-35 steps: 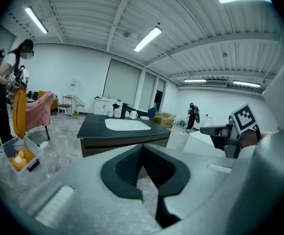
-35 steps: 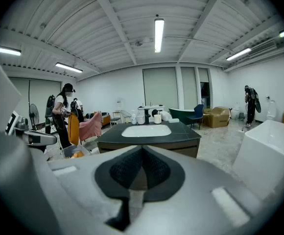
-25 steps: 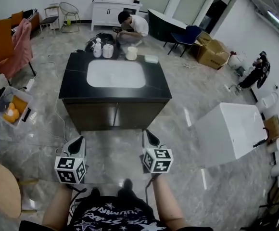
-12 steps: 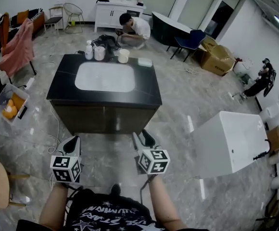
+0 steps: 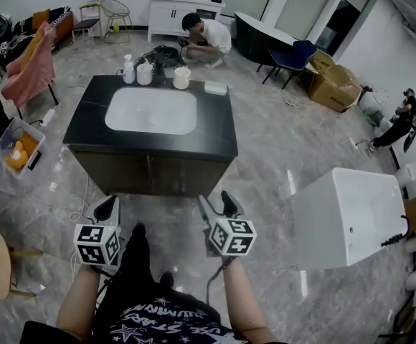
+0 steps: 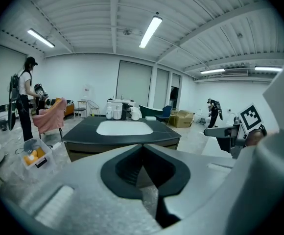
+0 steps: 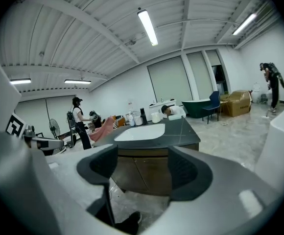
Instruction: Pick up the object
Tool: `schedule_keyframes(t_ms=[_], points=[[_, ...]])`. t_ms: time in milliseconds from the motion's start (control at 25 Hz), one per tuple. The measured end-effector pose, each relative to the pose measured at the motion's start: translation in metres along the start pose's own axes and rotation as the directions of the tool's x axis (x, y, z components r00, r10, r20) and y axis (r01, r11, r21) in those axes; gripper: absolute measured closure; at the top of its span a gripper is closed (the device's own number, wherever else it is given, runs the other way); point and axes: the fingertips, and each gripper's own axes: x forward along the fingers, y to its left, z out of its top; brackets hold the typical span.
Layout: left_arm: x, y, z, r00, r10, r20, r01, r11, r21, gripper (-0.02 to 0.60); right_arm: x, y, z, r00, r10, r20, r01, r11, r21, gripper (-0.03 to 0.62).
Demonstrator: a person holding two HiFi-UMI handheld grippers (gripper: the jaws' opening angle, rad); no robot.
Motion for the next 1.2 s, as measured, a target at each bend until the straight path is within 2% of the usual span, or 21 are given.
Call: schedule_keyframes(t_ms=[280,440,760,1200], points=[[0.045,-0.006,0.020,0.999,-0.037,0.002,0.037,0.999,0.013,0.571,0.024,-0.031,0.011,0.999,-0.031,-0.018,0.031,0.999,0.017,0.272],[0.090,0.006,0.028,0.998,-0.061,-0.009,0.061,0.998,-0.018,0.571,0.055,-0.049,0.028,0.999,-0.050,-0.023,0.050,0.999,0.012,0.271],[0.195,0.039,0.066,0.994,-0.104,-0.034,0.103,0.995,-0.016,0.571,0.150,-0.085,0.070,0.993,-0.109,-0.040,0.110,0.994,0.021,0.272],[0.311,0.098,0.108,0.983,-0.169,-0.068,0.167,0.985,-0.029,0.571,0.272,-0.100,0.115,0.983,-0.162,-0.082,0.164,0.986,0.017,0.271]])
